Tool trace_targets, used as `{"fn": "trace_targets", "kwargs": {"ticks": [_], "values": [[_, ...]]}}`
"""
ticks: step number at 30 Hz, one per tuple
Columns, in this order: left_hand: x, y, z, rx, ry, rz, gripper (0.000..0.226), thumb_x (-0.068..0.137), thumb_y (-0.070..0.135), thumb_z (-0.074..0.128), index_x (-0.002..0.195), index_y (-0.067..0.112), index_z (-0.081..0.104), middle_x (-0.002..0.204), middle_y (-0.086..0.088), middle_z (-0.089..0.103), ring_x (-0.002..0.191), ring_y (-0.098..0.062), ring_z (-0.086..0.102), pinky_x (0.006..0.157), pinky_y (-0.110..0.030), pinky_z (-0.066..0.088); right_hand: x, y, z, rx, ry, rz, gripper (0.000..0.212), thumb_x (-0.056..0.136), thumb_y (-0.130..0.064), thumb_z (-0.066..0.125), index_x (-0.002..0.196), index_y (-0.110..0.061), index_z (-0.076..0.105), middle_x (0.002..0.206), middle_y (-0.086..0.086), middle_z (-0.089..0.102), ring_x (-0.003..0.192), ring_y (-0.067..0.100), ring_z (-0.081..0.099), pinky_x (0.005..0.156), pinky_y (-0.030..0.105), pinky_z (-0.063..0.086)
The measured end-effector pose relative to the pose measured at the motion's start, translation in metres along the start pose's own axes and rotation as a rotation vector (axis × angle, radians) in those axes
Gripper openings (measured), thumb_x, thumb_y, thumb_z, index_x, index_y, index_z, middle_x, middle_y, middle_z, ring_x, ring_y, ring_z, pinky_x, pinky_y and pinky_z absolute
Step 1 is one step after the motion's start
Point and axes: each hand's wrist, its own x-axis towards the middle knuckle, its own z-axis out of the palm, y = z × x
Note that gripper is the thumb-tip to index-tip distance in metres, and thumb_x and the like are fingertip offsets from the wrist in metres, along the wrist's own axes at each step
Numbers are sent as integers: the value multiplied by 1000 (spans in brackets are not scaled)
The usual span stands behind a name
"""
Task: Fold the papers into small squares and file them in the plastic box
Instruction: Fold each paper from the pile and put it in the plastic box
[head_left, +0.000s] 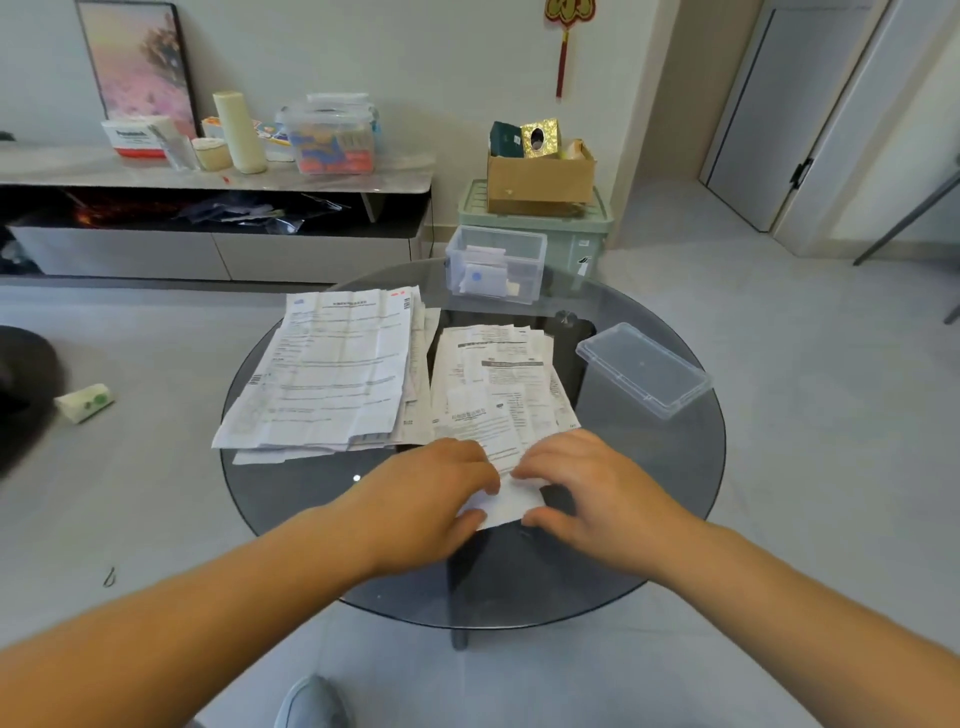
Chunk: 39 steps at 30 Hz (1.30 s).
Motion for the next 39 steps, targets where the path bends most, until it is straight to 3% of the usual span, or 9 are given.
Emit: {"fn": "trace_targets", "kwargs": {"ticks": [4, 8, 13, 16, 18, 21, 29, 35, 39], "values": [[-8, 1, 5, -139, 50, -3, 35, 93, 48, 61, 124, 32, 60, 126, 14, 57, 112, -2, 47, 99, -20, 43, -1, -2, 6, -202, -5, -152, 20, 90, -35, 62, 99, -23, 74, 117, -4, 68, 111, 22, 58, 81, 39, 57], [-15, -2, 13, -183, 49, -12, 48, 86, 61, 65, 127, 38, 56, 132, 21, 46, 113, 8, 34, 100, -12, 35, -4, -1, 16, -255, 49, -218, 29, 99, -30, 46, 89, -16, 69, 97, 1, 70, 88, 24, 62, 63, 38, 56], [-16, -7, 13, -198, 155, -117, 47, 84, 72, 54, 111, 34, 61, 114, 19, 58, 101, 1, 51, 88, -20, 50, -2, -14, 9, -10, 77, 41, 39, 100, -48, 29, 99, -22, 58, 91, -4, 61, 75, 14, 56, 61, 31, 49], [-12, -9, 9, -194, 191, -214, 38, 93, 63, 50, 96, 29, 67, 93, 12, 66, 86, -5, 58, 78, -29, 53, 1, -17, 3, 138, 78, 134, 15, 103, -43, 37, 96, -31, 43, 84, -16, 55, 69, 8, 52, 56, 20, 38], [-8, -10, 8, -250, 179, -308, 38, 97, 57, 50, 90, 24, 68, 88, 8, 66, 82, -8, 59, 75, -30, 53, 7, -17, 2, 290, 68, 226, 10, 101, -42, 47, 102, -34, 43, 88, -19, 59, 70, 1, 54, 58, 17, 40], [-1, -10, 9, -272, 205, -393, 29, 95, 54, 55, 97, 25, 60, 86, 8, 64, 78, -8, 59, 72, -32, 54, 19, -15, 6, 332, 69, 357, 37, 95, -44, 61, 125, -36, 41, 87, -17, 56, 78, 2, 56, 67, 16, 41], [15, -11, 18, -204, 192, -466, 68, 91, 57, 61, 143, 32, 25, 134, 2, 47, 115, -20, 58, 91, -38, 55, 34, -14, 20, 193, 153, 498, 67, 87, -46, 69, 142, -36, 31, 107, -15, 45, 112, 15, 46, 105, 39, 35], [19, -12, 9, -140, 116, -370, 55, 93, 57, 56, 141, 34, 39, 130, 6, 39, 115, -16, 54, 92, -35, 54, 31, -10, 21, 21, 140, 257, 19, 90, -35, 70, 108, -31, 69, 106, -11, 45, 107, 14, 40, 97, 32, 37], [24, -14, 3, -171, 49, -347, 60, 91, 56, 59, 143, 31, 42, 135, 6, 41, 114, -15, 54, 92, -31, 52, 29, -8, 20, 60, 28, 187, 20, 98, -27, 59, 113, -27, 71, 109, -16, 50, 107, 6, 43, 89, 18, 37]]}}
